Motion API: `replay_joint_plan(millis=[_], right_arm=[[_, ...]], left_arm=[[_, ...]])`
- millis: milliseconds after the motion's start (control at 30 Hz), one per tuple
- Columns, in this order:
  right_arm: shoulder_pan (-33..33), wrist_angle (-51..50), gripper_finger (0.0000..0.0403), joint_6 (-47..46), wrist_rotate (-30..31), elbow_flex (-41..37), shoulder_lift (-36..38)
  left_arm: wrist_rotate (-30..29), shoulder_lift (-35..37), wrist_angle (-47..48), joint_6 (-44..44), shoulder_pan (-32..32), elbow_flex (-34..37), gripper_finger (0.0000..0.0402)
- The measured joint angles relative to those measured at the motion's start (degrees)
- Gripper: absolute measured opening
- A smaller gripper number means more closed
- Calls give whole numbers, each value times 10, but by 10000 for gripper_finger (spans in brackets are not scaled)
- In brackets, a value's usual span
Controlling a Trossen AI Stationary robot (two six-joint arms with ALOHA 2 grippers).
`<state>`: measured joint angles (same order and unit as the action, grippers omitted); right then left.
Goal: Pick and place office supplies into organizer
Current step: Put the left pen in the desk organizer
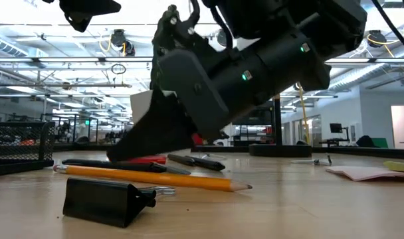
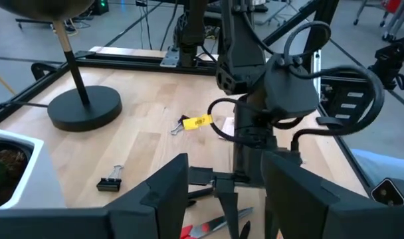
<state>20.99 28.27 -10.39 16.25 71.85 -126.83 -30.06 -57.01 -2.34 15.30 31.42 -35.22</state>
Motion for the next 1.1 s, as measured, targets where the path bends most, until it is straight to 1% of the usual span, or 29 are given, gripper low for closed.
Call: replay_joint_plan(millis=[133, 367, 500, 633, 800, 900, 1100], right_arm=[[-3, -6, 164, -11, 15, 0, -9], [-6, -10, 136, -12, 16, 1, -14], [-13, -6, 116, -22, 18, 1, -30], [-23, -3, 83, -43, 2, 1, -47], [-30, -17, 28, -48, 0, 0, -52], [-30, -31, 24, -43, 2, 0, -53], [-30, -25, 24, -41, 3, -1, -47]], left_arm=[[0, 0, 0, 0, 0, 0, 187], [0, 0, 0, 1, 0, 0, 186], [0, 0, 0, 1, 0, 0, 186], [0, 0, 0, 3, 0, 0, 186], [0, 0, 0, 3, 0, 0, 186], [0, 0, 0, 3, 0, 0, 186], [1, 0, 8, 4, 0, 0, 186]])
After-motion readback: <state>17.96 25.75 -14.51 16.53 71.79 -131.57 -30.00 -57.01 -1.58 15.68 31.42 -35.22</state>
